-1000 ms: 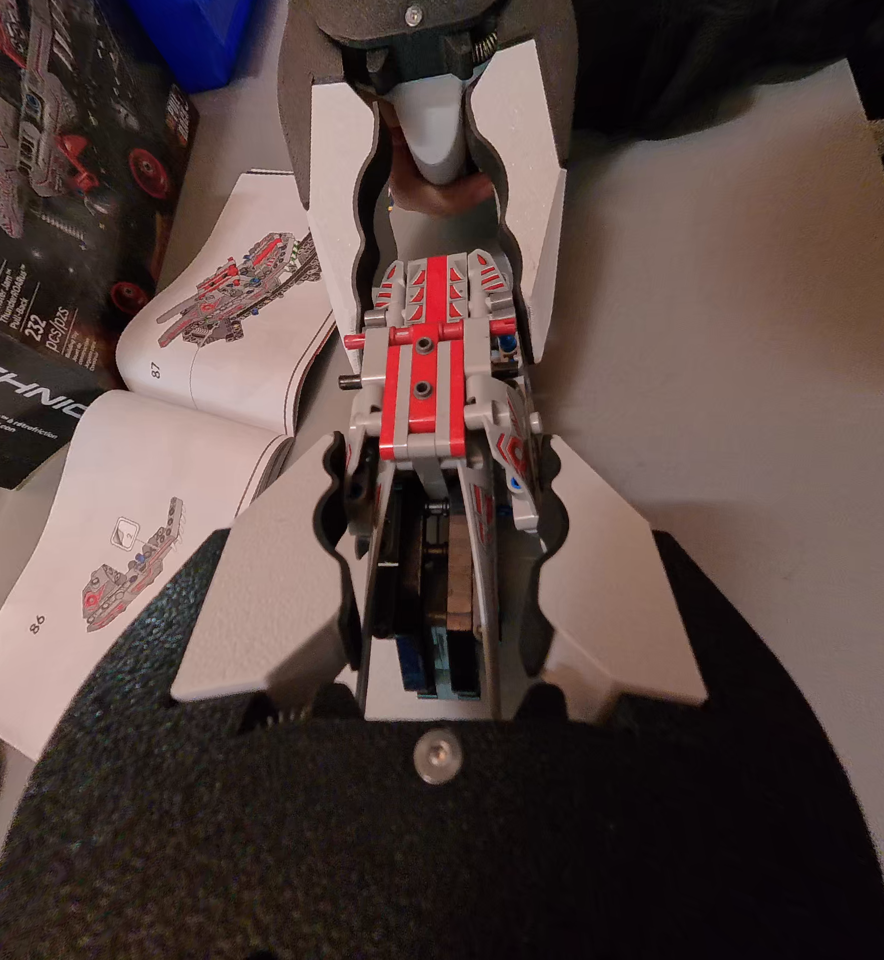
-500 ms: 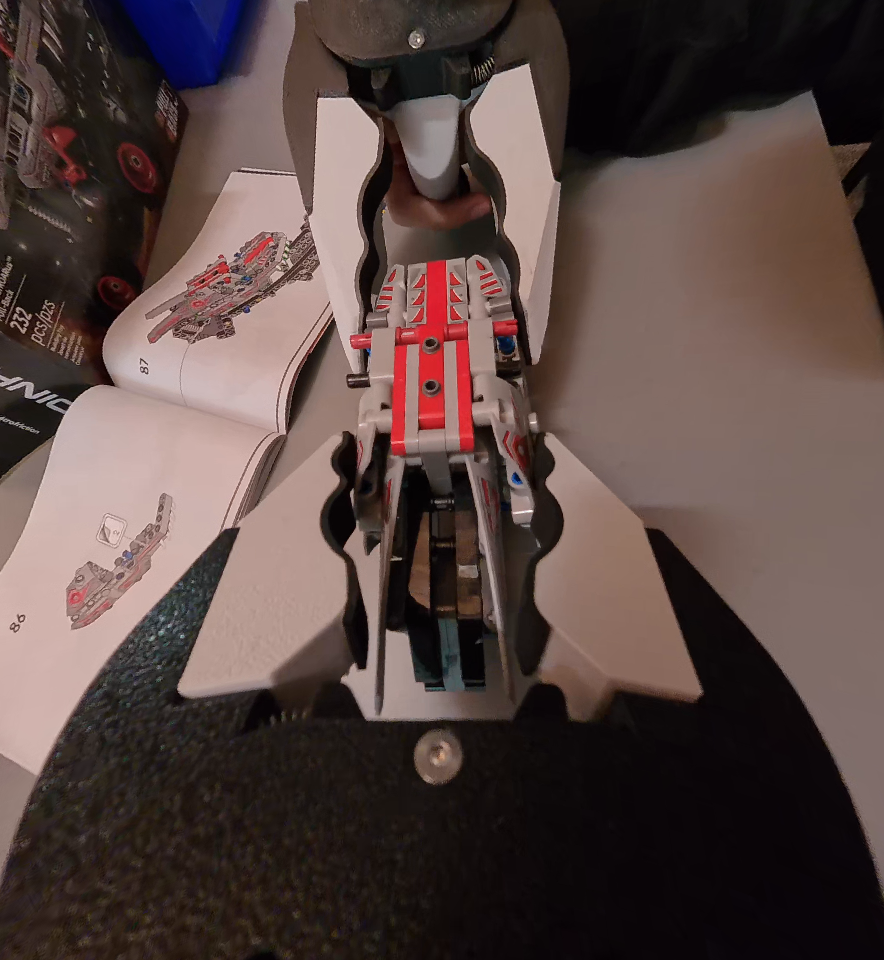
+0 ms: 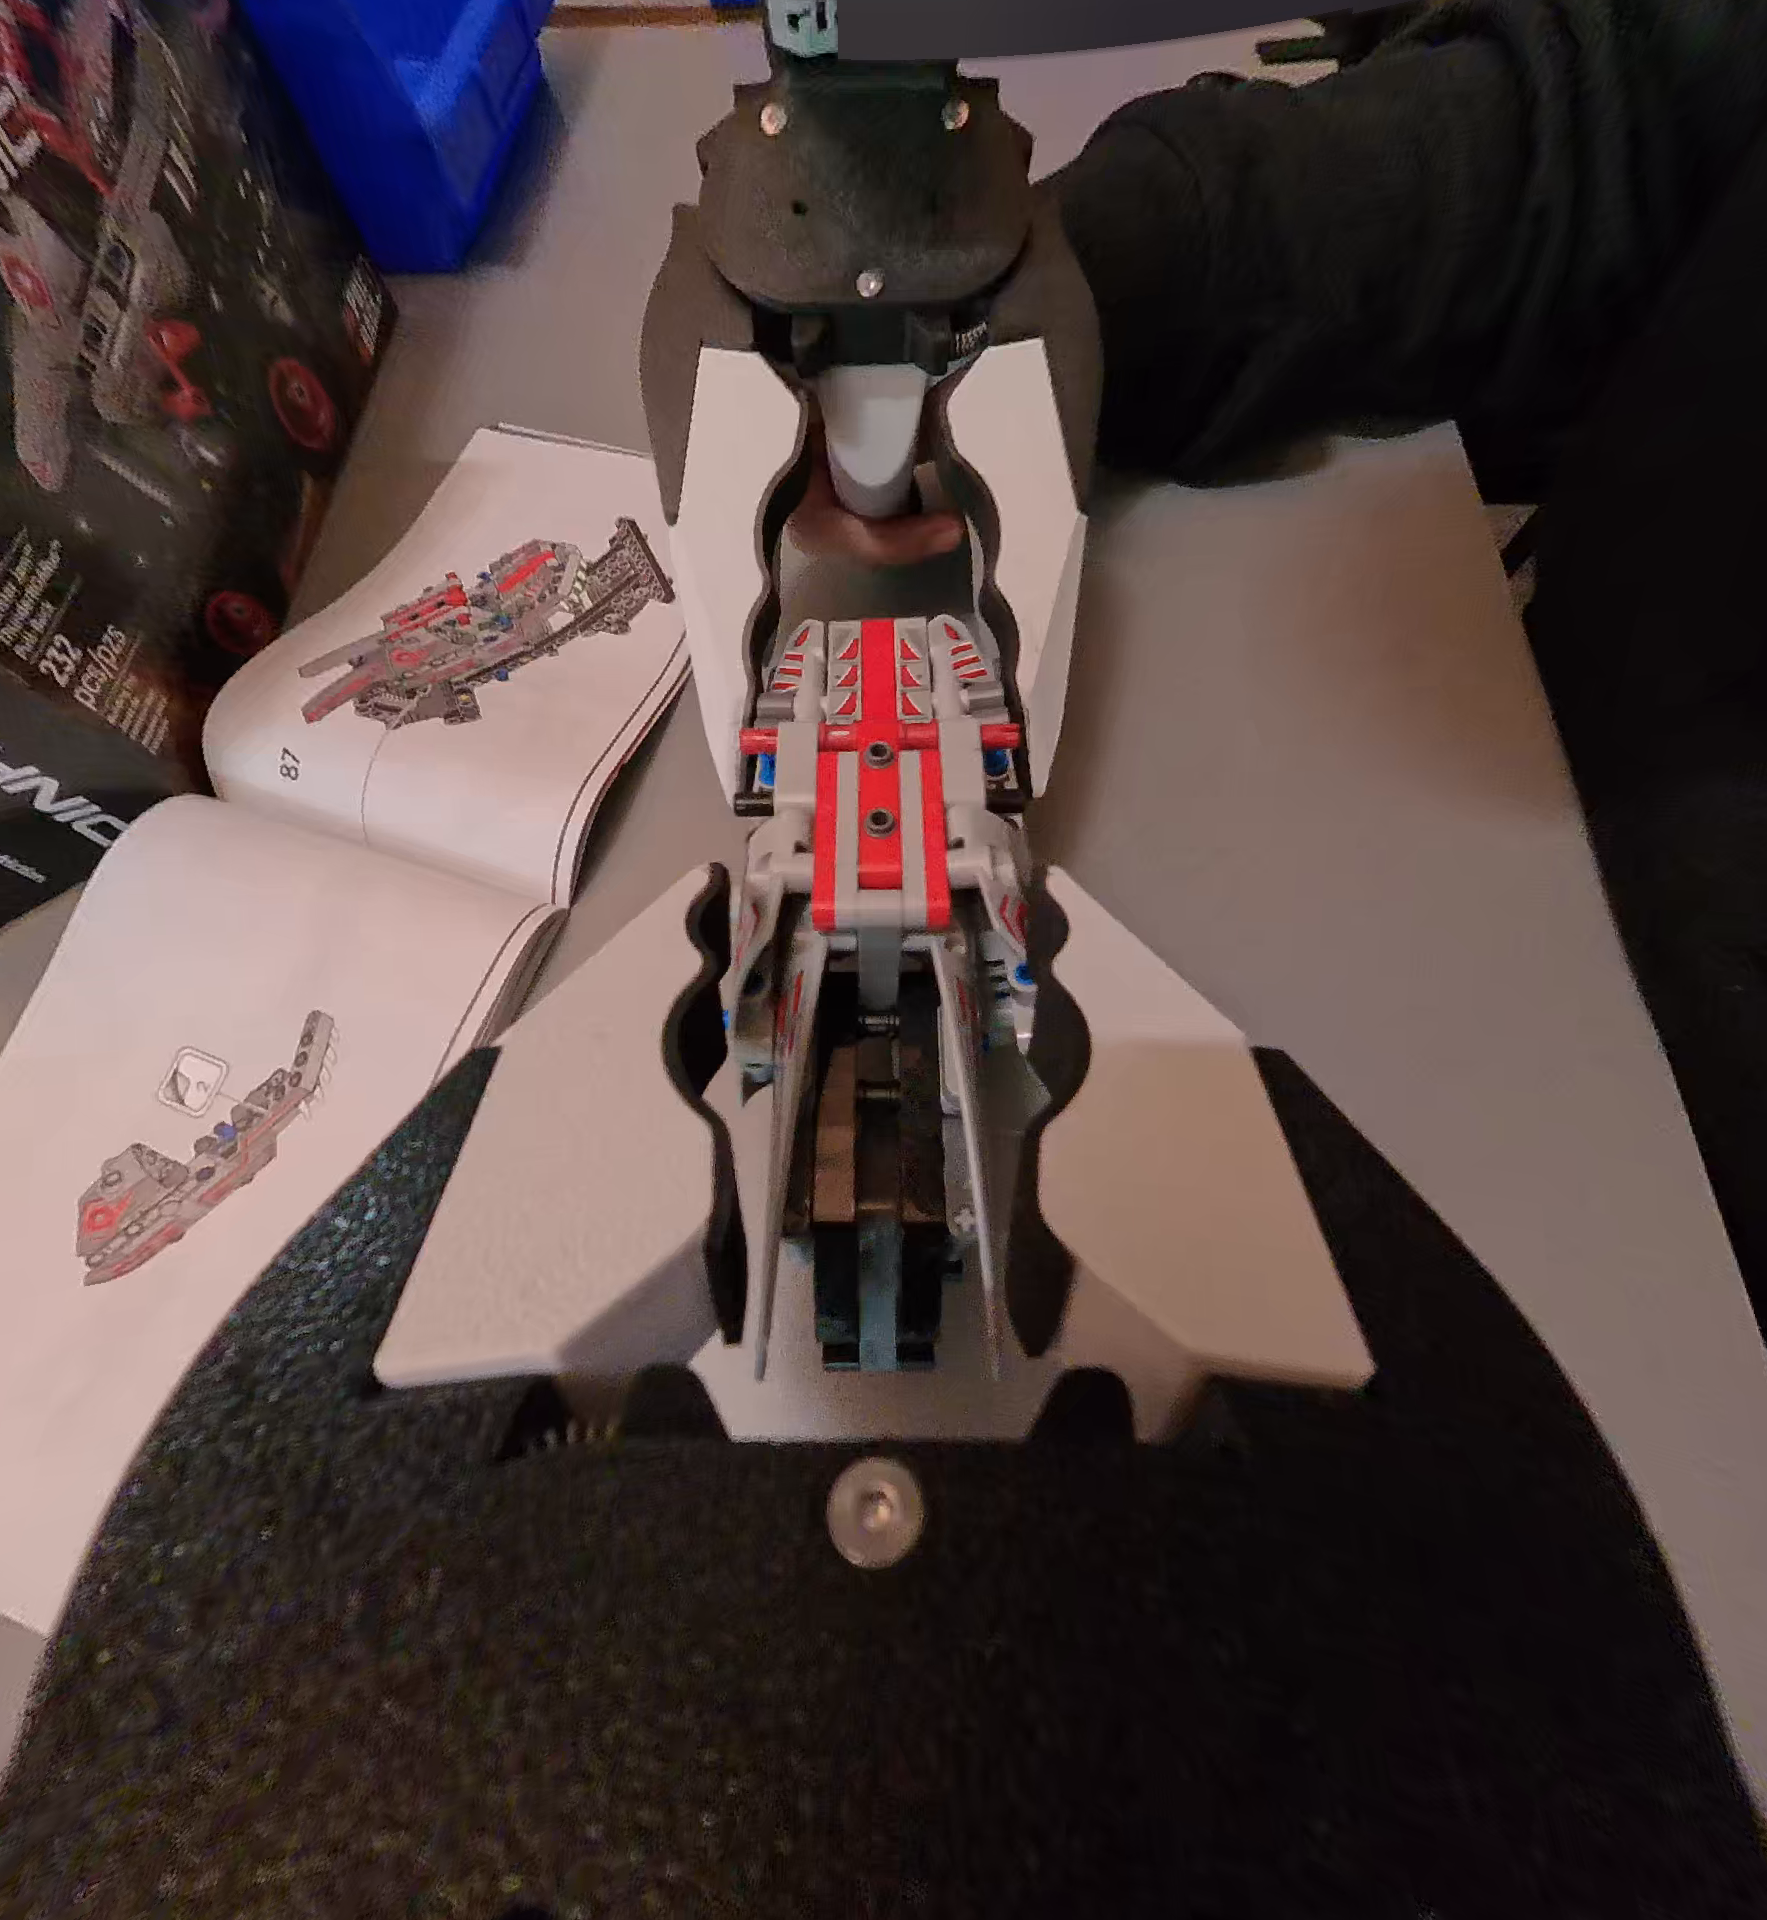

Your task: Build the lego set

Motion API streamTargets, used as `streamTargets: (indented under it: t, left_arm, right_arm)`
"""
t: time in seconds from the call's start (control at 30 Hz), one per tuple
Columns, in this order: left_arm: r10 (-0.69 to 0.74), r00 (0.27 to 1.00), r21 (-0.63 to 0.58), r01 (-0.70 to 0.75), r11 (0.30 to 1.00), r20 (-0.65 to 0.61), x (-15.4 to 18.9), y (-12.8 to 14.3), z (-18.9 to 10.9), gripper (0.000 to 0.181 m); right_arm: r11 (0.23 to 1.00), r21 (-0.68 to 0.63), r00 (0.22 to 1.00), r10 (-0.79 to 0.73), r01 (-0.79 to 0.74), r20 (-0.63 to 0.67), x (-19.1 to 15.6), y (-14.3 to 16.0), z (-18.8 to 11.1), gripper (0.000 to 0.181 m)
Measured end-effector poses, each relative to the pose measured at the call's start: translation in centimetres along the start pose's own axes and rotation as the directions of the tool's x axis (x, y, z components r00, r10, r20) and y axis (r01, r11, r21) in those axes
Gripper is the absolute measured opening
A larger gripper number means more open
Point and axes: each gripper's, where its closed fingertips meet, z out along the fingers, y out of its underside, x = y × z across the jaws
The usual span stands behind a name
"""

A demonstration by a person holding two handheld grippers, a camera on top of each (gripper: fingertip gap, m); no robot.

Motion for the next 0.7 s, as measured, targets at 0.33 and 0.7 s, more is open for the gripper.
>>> streamTargets:
  t: [0.33,0.7]
  left_arm:
    - [-0.033,0.999,-0.075,0.031,0.997,-0.029,0.5,-0.2,1.0,0.053]
    - [-0.056,0.998,0.141,0.05,0.989,0.04,-2.5,-4.4,0.2,0.046]
  right_arm:
    - [1.0,-0.025,1.0,0.012,-0.012,0.003,-0.4,0.3,-0.5,0.067]
    - [0.995,0.025,0.995,0.091,-0.091,0.03,-3.5,0.3,-7.9,0.063]
